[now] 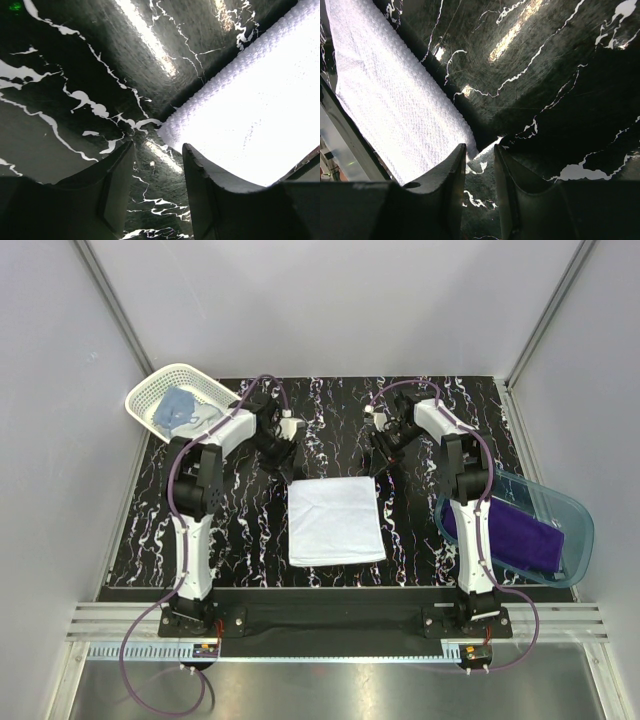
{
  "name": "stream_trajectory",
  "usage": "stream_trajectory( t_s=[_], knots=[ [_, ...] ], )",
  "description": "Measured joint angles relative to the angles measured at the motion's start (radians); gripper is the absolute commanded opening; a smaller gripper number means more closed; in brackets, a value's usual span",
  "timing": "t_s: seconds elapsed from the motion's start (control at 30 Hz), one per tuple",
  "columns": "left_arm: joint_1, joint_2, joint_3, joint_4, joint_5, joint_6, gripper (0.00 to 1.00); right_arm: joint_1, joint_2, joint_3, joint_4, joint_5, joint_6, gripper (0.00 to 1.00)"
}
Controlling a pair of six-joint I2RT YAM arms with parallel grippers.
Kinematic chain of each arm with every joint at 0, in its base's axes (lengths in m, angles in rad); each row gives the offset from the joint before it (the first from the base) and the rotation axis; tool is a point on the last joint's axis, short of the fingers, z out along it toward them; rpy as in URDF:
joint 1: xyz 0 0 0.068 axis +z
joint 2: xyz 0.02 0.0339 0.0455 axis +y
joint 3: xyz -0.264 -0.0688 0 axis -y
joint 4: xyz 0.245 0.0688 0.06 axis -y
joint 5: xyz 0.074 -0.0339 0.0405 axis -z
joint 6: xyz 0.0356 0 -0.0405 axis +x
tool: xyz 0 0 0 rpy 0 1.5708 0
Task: Fold and stack the towels
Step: Fold the towel
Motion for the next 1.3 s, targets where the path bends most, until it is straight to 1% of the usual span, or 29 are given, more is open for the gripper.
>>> stream_trajectory(
  t_s=[0.13,0.4,0.43,0.53,0.57,0.63,0.67,0.7,0.77,0.83,0.87,0.93,1.03,1.13,1.3],
  knots=[
    [-0.013,0.010,0.000,0.000,0.001,0.003,0.45,0.000,0.000,0.000,0.000,-0.001,0.001,0.37],
    [-0.033,0.034,0.011,-0.003,0.004,0.004,0.34,0.000,0.000,0.000,0.000,-0.005,0.002,0.38],
    [-0.033,0.035,0.013,-0.004,0.004,0.004,0.26,0.000,0.001,0.000,0.000,-0.005,0.002,0.38],
    [-0.033,0.050,0.027,-0.009,0.003,0.004,0.16,0.000,0.003,0.003,-0.001,-0.007,0.003,0.37],
    [-0.033,0.058,0.036,-0.015,0.003,0.004,0.10,0.000,0.004,0.004,-0.001,-0.010,0.003,0.37],
    [-0.033,0.072,0.061,-0.032,0.006,0.006,0.06,0.000,0.005,0.004,-0.001,-0.015,0.003,0.37],
    [-0.033,0.078,0.071,-0.036,0.007,0.006,0.00,0.000,0.005,0.004,-0.001,-0.015,0.003,0.36],
    [-0.033,0.084,0.082,-0.042,0.009,0.006,0.00,0.000,0.006,0.004,-0.001,-0.015,0.002,0.36],
    [-0.034,0.097,0.105,-0.047,0.011,0.008,0.00,-0.001,0.006,0.004,-0.001,-0.015,0.000,0.29],
    [-0.034,0.106,0.124,-0.048,0.011,0.007,0.00,-0.001,0.009,0.004,-0.001,-0.014,-0.006,0.16],
    [-0.034,0.114,0.139,-0.050,0.011,0.007,0.00,-0.002,0.012,0.004,0.000,-0.014,-0.010,0.07],
    [-0.034,0.132,0.172,-0.053,0.010,0.006,0.00,-0.003,0.016,0.004,0.002,-0.012,-0.007,0.01],
    [-0.034,0.164,0.238,-0.053,0.004,0.006,0.00,-0.010,0.019,0.020,0.003,-0.008,-0.001,0.00],
    [-0.034,0.181,0.293,-0.056,-0.007,0.006,0.00,-0.024,0.029,0.076,0.010,0.001,0.002,0.00],
    [-0.032,0.182,0.330,-0.048,-0.033,-0.004,0.00,-0.048,0.029,0.115,0.058,0.019,0.013,0.00]
  ],
)
